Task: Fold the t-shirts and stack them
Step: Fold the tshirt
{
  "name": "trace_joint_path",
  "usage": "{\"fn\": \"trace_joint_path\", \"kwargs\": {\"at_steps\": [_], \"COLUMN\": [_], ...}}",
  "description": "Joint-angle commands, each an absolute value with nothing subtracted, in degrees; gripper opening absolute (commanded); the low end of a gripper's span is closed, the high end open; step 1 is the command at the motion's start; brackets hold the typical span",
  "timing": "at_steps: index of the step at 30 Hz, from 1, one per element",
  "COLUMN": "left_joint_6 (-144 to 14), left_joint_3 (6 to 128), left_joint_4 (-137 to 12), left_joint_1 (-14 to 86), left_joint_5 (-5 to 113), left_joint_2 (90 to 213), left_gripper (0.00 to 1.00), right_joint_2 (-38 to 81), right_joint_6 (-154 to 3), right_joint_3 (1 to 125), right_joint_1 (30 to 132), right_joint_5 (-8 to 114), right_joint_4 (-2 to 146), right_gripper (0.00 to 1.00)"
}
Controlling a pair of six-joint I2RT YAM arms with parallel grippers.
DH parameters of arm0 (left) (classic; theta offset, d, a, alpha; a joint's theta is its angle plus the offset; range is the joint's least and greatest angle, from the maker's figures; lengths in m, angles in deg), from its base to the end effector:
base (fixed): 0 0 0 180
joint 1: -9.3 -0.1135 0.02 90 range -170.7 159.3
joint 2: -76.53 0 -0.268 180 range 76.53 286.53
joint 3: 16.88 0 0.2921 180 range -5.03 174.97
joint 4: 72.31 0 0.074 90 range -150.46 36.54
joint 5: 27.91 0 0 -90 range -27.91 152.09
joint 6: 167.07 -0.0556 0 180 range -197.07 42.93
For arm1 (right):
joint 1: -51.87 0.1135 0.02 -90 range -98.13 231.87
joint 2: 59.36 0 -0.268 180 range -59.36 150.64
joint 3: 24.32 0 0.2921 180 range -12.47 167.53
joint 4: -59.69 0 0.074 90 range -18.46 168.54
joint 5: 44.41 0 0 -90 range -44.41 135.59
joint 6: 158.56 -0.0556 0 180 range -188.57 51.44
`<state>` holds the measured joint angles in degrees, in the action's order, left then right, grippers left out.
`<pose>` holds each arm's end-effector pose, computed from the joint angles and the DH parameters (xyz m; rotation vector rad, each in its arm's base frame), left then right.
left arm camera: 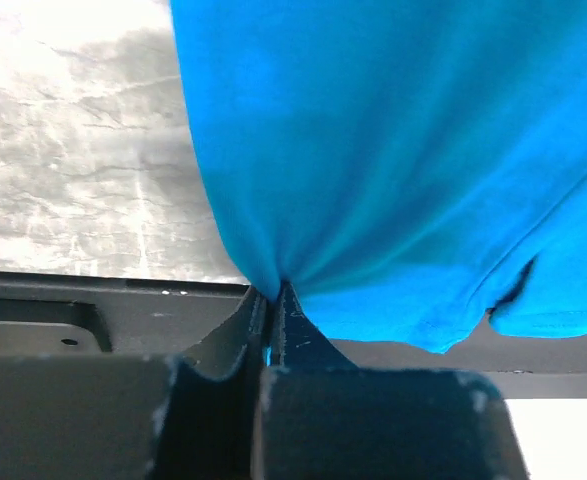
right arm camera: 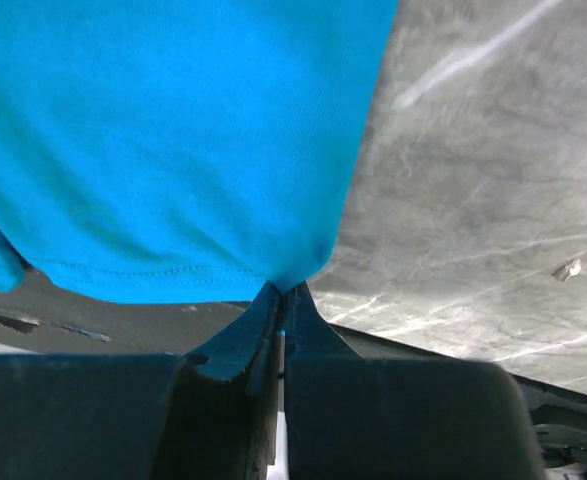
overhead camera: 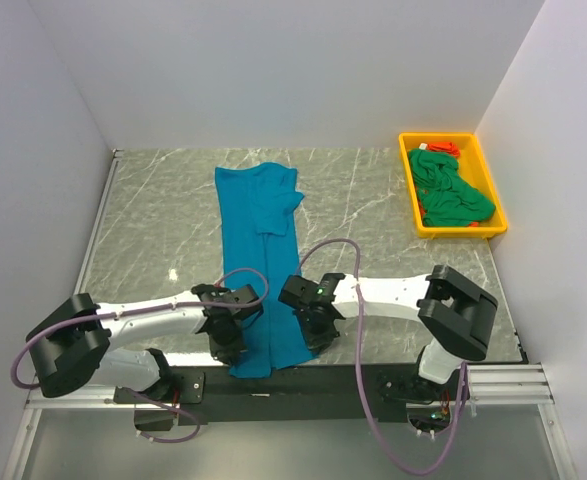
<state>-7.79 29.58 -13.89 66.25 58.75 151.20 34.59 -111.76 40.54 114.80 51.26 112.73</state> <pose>0.1141 -0.1813 0.1046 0.3317 -3.0961 0.1228 0.1368 0.2798 0.1107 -0.5462 3.0788 0.2650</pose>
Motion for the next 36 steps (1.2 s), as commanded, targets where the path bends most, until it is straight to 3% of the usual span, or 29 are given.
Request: {"fn": "trace_joint_path", "kwargs": {"at_steps": [1,6,16,22,36], "left_joint_6": [-3.33,-8.41,-26.87,-33.73,-40.24], "left_joint_3": [26.26,33.10,50.58,59.55,69.50], "left_joint_4": [-15.11,-10.19,-9.22,-12.11,-20.38], "left_joint_1": [71.16,68.90,46.33,38.32,32.42], "left_joint_5": [51.28,53.99,65.50,69.38,73.07], "left_joint_2": [153.00,152.46,161.50,167.57,176.10], "left_gripper": [0.01,0.01,0.01,0.01,0.01], "right_joint_2": [31.00,27.82,33.35,40.55,49.00], "right_joint_6": [-111.72,-108.74,-97.23,-90.81,-86.93], "right_joint_3": [37.63,40.43,59.32,72.59,82.98], "right_joint_1": [115.94,114.54,100.74,96.52,92.56], "right_joint_5": [52.17,50.69,39.45,36.80,36.18], "right_joint_4": [115.22,119.43,123.66,122.79,116.02], "right_gripper": [0.00,0.00,0.00,0.00,0.00]}}
